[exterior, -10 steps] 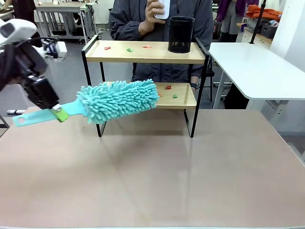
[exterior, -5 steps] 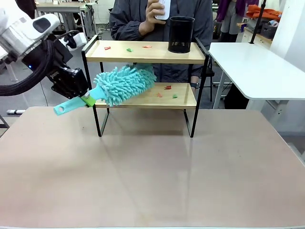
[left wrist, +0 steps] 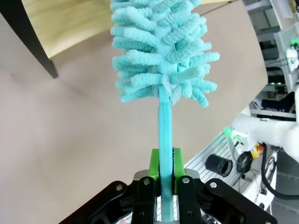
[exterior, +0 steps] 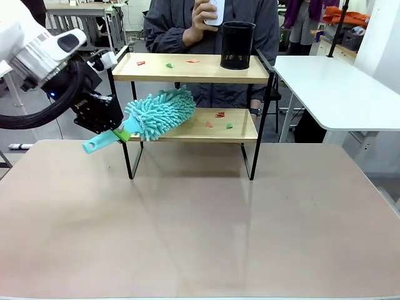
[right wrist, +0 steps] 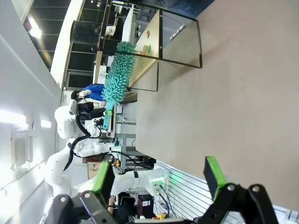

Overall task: Clean the shelf.
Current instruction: Clean the specific tier of the Shelf with the Duster once objects are removed.

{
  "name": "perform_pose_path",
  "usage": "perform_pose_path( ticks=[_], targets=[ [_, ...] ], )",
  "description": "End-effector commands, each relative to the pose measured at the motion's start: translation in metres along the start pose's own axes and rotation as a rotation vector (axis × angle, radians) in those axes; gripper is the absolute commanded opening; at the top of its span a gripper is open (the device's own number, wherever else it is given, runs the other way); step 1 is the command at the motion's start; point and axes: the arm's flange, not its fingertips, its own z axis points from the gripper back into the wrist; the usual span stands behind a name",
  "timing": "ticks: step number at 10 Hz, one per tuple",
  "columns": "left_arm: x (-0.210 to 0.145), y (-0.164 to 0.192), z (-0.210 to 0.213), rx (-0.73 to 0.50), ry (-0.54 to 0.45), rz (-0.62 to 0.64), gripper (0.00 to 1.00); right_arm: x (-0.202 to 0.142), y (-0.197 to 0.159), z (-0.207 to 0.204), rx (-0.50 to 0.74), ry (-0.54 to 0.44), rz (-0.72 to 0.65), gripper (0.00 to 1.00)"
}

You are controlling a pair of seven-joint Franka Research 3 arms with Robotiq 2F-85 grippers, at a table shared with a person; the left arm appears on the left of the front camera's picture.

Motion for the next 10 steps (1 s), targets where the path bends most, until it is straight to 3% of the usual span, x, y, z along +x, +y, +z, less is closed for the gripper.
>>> perform_pose_path(
  ticks=[1,4,10],
  targets=[
    [0.023,-0.004,-0.009,0.052,0.001,0.066,0.0,0.001,0.001,0.0,0.015,-0.006,0.026,1.0],
    [0.041,0.0,-0.026,0.088,-0.057,0.127,0.0,0.001,0.001,0.0,0.015,-0.006,0.026,1.0],
    [0.049,-0.007,-0.044,0.058,0.048,0.045,0.0,0.001,0.001,0.0,0.015,-0.006,0.026,1.0]
  ],
)
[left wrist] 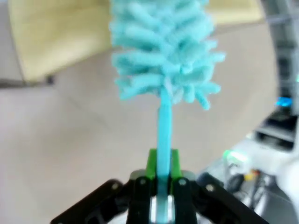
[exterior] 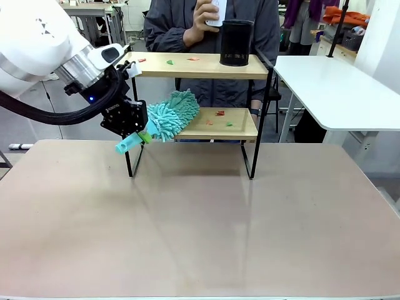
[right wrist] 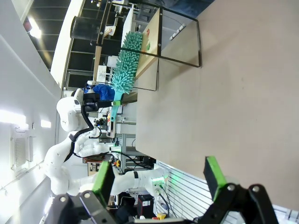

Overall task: Clean the shelf.
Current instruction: Clean the specific tier of the Shelf with the Duster once objects are removed.

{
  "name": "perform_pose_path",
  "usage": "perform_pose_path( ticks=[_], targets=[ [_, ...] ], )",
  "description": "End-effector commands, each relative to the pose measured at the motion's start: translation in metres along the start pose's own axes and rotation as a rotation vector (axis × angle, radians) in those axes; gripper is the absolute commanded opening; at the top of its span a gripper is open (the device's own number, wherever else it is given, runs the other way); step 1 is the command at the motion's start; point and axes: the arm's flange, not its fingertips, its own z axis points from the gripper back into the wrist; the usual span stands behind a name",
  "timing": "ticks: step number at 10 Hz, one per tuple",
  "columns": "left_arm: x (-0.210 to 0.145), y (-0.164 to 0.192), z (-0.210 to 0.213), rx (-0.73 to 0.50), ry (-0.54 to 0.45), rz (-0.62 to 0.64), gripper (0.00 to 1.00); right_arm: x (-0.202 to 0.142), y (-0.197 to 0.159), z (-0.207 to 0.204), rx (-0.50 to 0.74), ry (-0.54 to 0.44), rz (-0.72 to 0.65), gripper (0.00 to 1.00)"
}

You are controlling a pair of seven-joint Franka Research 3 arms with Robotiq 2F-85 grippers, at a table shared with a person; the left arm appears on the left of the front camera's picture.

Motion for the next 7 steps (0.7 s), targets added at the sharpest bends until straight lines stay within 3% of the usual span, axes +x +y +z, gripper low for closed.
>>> perform_pose_path(
  ticks=[1,7],
  targets=[
    [0.005,0.001,0.001,0.006,0.036,-0.044,0.0,0.001,0.001,0.0,0.015,-0.006,0.026,1.0],
    [-0.011,-0.011,-0.011,-0.056,0.086,-0.122,0.0,0.001,0.001,0.0,0.015,-0.006,0.026,1.0]
  ],
)
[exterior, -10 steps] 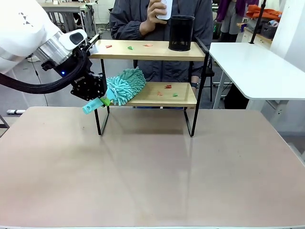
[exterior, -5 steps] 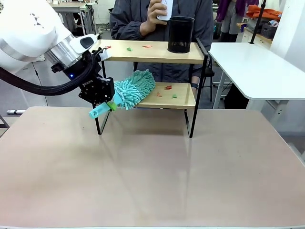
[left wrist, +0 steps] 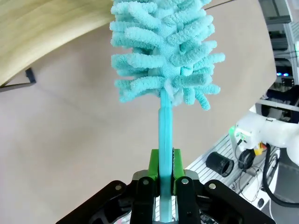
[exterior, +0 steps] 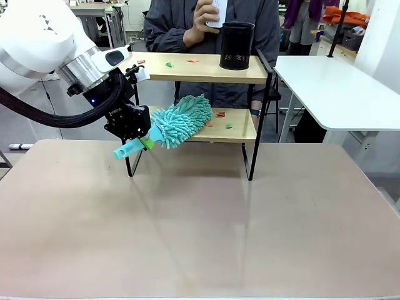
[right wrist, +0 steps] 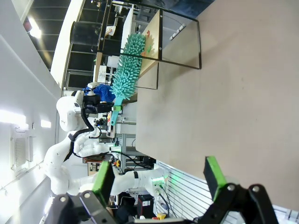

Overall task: Clean the shelf.
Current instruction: Clean the specific tier of the Shelf with the Duster once objects are removed.

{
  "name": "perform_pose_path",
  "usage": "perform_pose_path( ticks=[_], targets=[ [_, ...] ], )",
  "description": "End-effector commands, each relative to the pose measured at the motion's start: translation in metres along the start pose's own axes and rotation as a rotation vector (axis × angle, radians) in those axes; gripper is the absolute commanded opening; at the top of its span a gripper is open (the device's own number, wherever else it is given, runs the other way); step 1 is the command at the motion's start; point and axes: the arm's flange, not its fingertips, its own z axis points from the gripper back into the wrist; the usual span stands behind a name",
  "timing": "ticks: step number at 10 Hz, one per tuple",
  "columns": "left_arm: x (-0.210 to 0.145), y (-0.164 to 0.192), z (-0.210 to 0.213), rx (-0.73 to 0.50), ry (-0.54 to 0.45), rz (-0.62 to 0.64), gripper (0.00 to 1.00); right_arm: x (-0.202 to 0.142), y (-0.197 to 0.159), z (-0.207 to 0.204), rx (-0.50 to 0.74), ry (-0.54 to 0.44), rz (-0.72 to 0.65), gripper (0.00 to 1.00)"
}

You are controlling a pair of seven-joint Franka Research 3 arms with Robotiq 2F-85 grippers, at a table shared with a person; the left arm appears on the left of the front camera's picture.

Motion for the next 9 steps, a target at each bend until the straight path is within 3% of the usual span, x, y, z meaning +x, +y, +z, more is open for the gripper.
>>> perform_pose_path(
  ticks=[1,9],
  targets=[
    [-0.001,-0.002,-0.01,-0.041,0.0,-0.015,0.0,0.001,0.001,0.0,0.015,-0.006,0.026,1.0],
    [0.009,-0.019,-0.029,-0.122,0.024,-0.12,0.0,0.001,0.001,0.0,0.015,-0.006,0.026,1.0]
  ],
)
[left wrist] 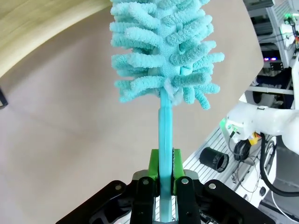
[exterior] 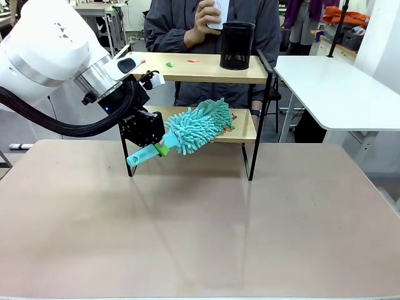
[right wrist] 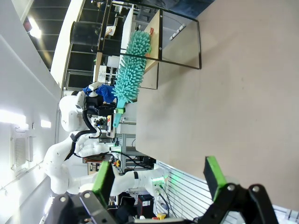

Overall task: Clean the shelf.
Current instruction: Clean the specific tier of the Shelf with the Duster once objects are removed.

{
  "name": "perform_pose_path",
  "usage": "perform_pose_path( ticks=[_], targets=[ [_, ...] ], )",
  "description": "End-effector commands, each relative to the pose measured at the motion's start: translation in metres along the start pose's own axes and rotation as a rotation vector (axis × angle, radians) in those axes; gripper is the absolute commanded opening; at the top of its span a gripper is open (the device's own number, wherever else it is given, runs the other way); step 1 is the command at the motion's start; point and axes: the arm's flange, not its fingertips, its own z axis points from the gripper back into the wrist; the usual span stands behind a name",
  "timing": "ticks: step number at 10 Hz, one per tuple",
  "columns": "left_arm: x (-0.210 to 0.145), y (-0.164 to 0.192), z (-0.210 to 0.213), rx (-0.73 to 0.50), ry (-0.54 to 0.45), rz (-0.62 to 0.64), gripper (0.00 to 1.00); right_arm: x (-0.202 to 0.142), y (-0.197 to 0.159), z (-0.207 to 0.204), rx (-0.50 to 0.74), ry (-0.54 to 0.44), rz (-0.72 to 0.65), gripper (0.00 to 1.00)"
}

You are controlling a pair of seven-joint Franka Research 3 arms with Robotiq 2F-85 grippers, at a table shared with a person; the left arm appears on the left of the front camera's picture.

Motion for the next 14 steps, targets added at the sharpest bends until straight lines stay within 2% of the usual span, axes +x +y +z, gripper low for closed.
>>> perform_pose_path(
  ticks=[1,5,9,14],
  targets=[
    [0.006,-0.006,-0.005,-0.054,0.025,-0.06,0.0,0.001,0.001,0.0,0.015,-0.006,0.026,1.0],
    [-0.011,-0.018,0.002,-0.074,0.218,-0.374,0.0,0.001,0.001,0.0,0.015,-0.006,0.026,1.0],
    [-0.028,-0.006,0.019,-0.067,0.228,-0.299,0.0,0.001,0.001,0.0,0.015,-0.006,0.026,1.0],
    [-0.04,0.001,0.037,-0.098,0.249,-0.302,0.0,0.001,0.001,0.0,0.015,-0.006,0.026,1.0]
  ],
)
